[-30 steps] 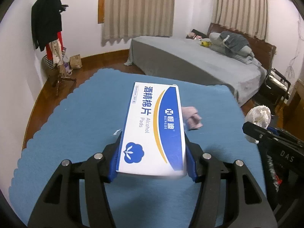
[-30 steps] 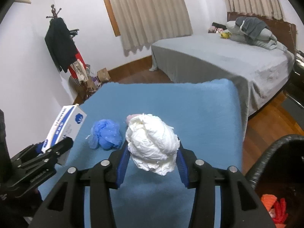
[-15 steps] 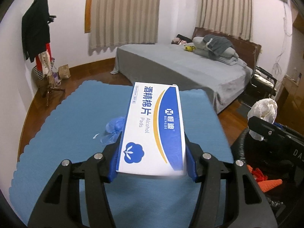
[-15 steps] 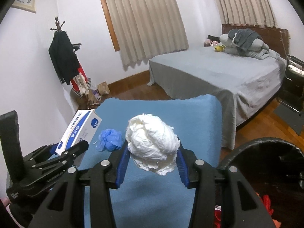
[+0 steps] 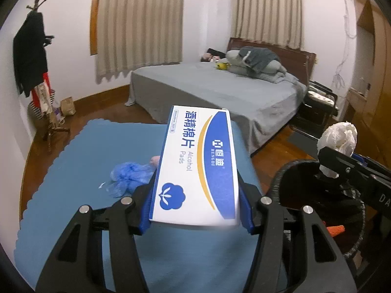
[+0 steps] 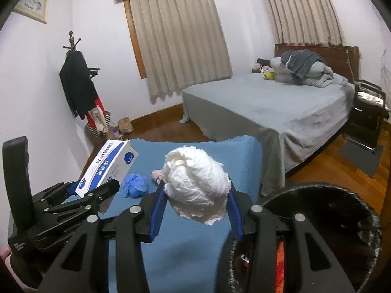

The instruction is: Collect trash

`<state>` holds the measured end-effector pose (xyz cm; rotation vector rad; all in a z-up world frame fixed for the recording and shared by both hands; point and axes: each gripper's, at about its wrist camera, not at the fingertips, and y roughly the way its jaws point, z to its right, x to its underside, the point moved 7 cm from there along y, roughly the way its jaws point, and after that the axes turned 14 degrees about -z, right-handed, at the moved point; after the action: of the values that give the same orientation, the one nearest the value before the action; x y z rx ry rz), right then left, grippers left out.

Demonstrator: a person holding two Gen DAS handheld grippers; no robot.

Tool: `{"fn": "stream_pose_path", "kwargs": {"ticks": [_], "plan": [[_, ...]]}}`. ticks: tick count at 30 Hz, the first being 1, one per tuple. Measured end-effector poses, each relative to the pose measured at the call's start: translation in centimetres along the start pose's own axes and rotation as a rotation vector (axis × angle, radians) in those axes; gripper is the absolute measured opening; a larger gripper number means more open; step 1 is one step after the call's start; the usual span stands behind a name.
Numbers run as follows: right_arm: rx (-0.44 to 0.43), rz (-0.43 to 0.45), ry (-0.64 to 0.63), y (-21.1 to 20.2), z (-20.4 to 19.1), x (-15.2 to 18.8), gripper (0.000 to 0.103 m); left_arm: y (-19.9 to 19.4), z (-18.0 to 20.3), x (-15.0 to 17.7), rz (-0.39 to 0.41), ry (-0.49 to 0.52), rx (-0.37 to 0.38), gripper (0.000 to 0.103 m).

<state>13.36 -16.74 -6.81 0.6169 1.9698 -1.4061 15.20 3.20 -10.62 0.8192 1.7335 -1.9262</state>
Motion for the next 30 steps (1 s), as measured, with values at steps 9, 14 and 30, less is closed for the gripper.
{"fn": "stream_pose_path", "kwargs": {"ticks": [9, 14, 30], "plan": [[0.053, 0.032, 0.025, -3.3, 2.8, 0.7, 0.045, -0.9, 4.3, -0.1, 0.012, 0.065, 0.06, 0.054], [0.091, 0.042, 0.051, -4.6, 4.9, 1.3, 0.045, -1.0, 6.9, -0.1, 0.019, 0.109, 0.09, 0.054], [0.208, 0.052, 0.141, -7.9, 10.8, 3.9, 0.045, -0.6, 14.9, -0.1, 0.031, 0.24, 0.181, 0.054]]}}
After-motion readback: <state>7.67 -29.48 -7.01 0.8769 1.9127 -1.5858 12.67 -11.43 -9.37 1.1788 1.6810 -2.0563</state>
